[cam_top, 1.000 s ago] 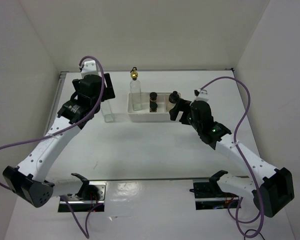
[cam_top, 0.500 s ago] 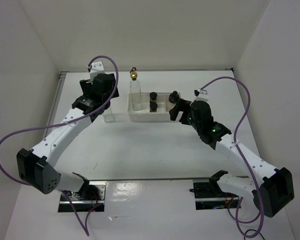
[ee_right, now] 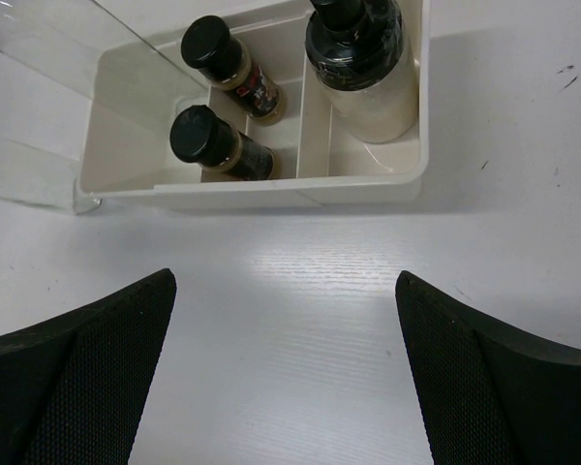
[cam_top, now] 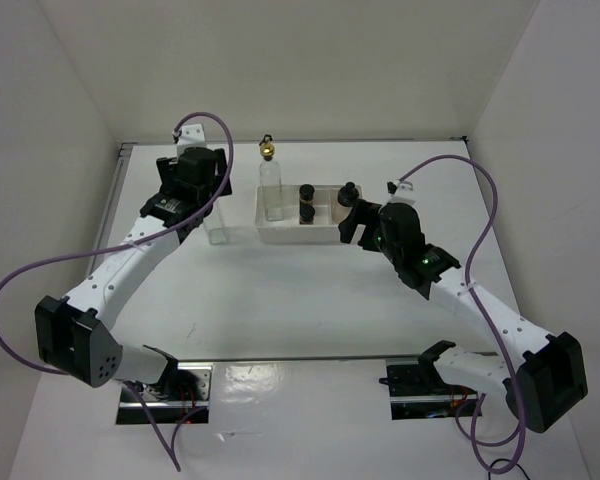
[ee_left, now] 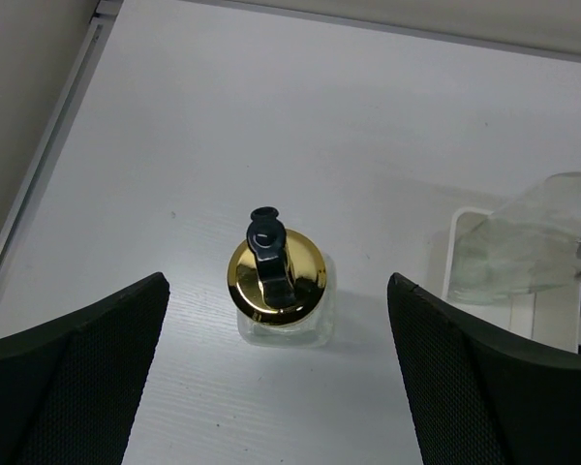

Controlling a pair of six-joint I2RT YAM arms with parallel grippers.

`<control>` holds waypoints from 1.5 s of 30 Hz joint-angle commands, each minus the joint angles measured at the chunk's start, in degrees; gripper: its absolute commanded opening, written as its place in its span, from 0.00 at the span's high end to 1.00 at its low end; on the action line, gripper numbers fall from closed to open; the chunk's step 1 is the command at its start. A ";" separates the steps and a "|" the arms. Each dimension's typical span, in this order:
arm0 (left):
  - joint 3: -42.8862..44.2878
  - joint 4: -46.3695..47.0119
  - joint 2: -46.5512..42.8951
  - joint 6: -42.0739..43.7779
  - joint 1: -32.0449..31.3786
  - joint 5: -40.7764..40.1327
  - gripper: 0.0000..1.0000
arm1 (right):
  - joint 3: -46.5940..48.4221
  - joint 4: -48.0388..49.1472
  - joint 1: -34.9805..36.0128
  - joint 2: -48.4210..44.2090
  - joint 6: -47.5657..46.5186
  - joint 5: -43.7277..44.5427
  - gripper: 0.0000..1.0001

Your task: Organize the condiment bottles

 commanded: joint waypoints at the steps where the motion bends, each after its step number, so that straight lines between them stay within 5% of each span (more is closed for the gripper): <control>1: -1.21 2.96 -1.13 1.46 1.76 2.18 0.01 | -0.28 2.55 -0.42 0.29 -0.77 0.78 0.02; 21: -2.44 7.19 0.62 4.98 4.58 7.90 0.12 | -0.28 2.55 -0.42 0.82 -0.77 1.31 0.02; 26: -2.44 7.71 0.63 4.98 5.63 9.22 0.27 | 0.25 2.55 -0.42 1.34 -0.77 1.31 0.02; 37: -1.91 7.71 2.73 4.98 6.16 10.28 0.27 | 0.77 2.55 -0.42 1.87 -0.77 1.31 0.02; 45: -1.91 7.71 3.26 4.98 6.16 10.28 0.45 | 1.30 2.55 -0.42 3.01 -0.77 1.31 0.02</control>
